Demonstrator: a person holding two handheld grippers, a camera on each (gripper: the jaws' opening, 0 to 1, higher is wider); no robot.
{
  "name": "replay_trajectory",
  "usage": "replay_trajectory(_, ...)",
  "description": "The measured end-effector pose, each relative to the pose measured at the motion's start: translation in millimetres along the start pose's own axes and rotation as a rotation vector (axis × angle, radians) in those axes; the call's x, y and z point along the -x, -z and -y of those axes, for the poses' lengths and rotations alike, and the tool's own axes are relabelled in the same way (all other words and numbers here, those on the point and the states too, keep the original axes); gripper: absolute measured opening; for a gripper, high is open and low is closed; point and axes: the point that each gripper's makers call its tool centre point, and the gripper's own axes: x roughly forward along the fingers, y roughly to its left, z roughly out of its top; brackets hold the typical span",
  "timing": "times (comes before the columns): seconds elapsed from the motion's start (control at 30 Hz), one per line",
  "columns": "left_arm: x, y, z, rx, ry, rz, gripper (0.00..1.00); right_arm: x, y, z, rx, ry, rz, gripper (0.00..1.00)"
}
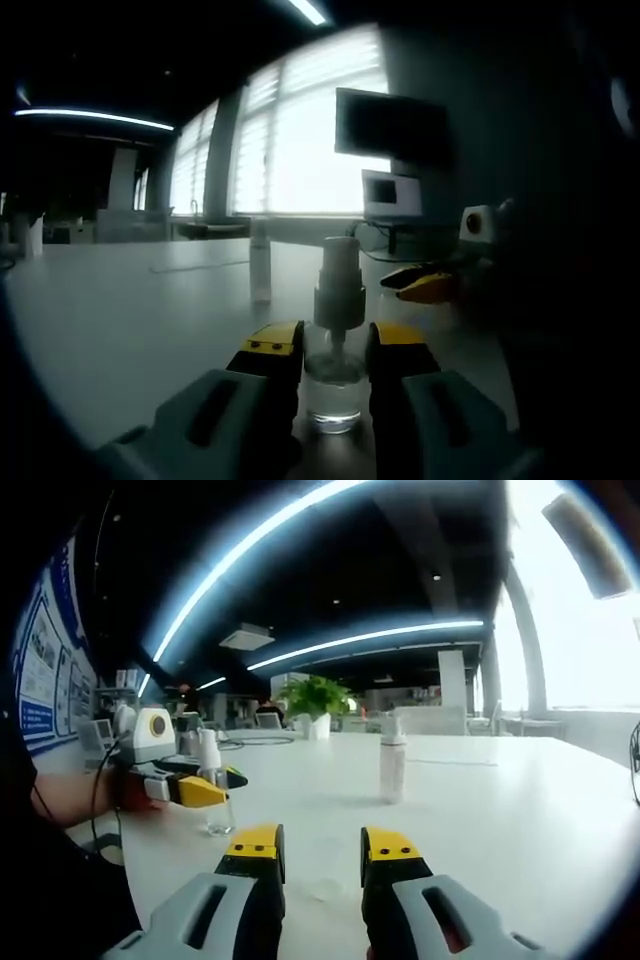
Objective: Clamp pump bottle remove cover press pump head put on cover
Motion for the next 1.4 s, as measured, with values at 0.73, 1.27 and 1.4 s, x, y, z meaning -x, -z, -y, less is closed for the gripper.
replay_trajectory(0.73,2.2,-8.4,-2.7,0.030,0.003,0.045,0.16,-0.7,1.0,4.0,-0.002,0.006,-0.001,0.24)
replay_trajectory(1.27,2.0,-8.3,-1.6,0.029,-0.001,0.045,0.16,-1.2,-33.5,-6.4,0.009,-0.013,0.076,0.22)
replay_trajectory(1.4,1.7,-8.2,-1.3,0.022,-0.017,0.040,0.16,-1.7,-50.8,-14.8,0.033,-0.028,0.095,0.22)
